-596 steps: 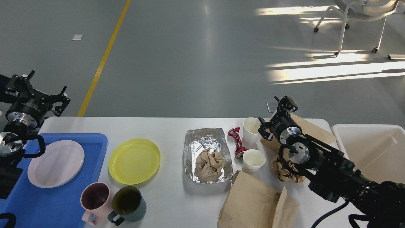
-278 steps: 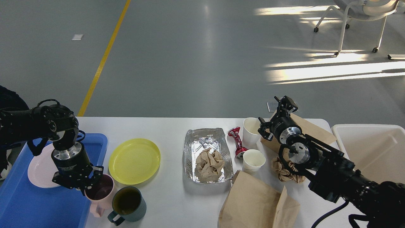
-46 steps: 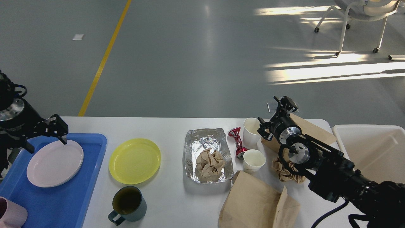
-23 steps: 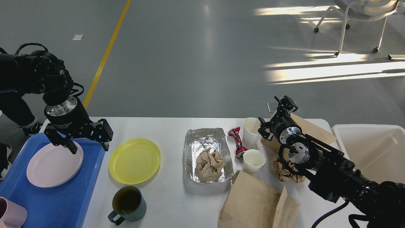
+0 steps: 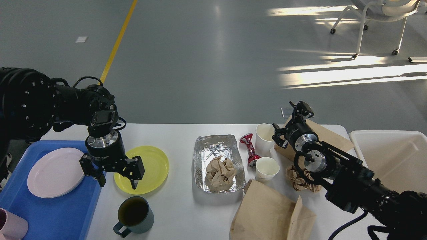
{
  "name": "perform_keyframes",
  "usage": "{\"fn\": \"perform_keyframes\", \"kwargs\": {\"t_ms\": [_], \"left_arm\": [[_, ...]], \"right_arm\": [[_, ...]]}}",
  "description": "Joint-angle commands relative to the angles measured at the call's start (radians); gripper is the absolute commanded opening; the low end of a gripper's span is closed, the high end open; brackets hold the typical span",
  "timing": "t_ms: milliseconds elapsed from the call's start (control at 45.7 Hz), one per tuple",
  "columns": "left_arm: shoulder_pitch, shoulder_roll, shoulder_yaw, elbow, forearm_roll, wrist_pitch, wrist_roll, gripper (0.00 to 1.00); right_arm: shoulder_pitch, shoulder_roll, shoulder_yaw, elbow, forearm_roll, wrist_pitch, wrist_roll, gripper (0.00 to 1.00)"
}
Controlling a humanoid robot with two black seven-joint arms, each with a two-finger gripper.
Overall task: Tidy desktop
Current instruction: 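Reach the left gripper down to the dark green mug and grasp it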
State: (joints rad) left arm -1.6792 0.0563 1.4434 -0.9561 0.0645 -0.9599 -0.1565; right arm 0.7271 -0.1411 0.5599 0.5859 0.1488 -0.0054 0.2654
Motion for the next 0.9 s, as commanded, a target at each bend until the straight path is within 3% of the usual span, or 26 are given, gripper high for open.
{"fn": "perform_keyframes", "kwargs": {"t_ms": [0,460,876], "left_arm": [[0.021,-0.012,0.000,0.005,0.000,0.000,0.000,0.92],[0.087,-0.019,0.002,0.007,0.005,0.000,0.003,0.91],[0.141,-0.049,0.000,0.046,0.002,0.000,0.002,0.83]], "right_arm": [[0.000,0.000,0.000,0.000,0.000,0.001,0.000,1.00],[0.000,0.000,0.000,0.000,0.000,-0.001,0.000,1.00],[0.000,0.000,0.000,0.000,0.000,0.001,0.000,1.00]]}}
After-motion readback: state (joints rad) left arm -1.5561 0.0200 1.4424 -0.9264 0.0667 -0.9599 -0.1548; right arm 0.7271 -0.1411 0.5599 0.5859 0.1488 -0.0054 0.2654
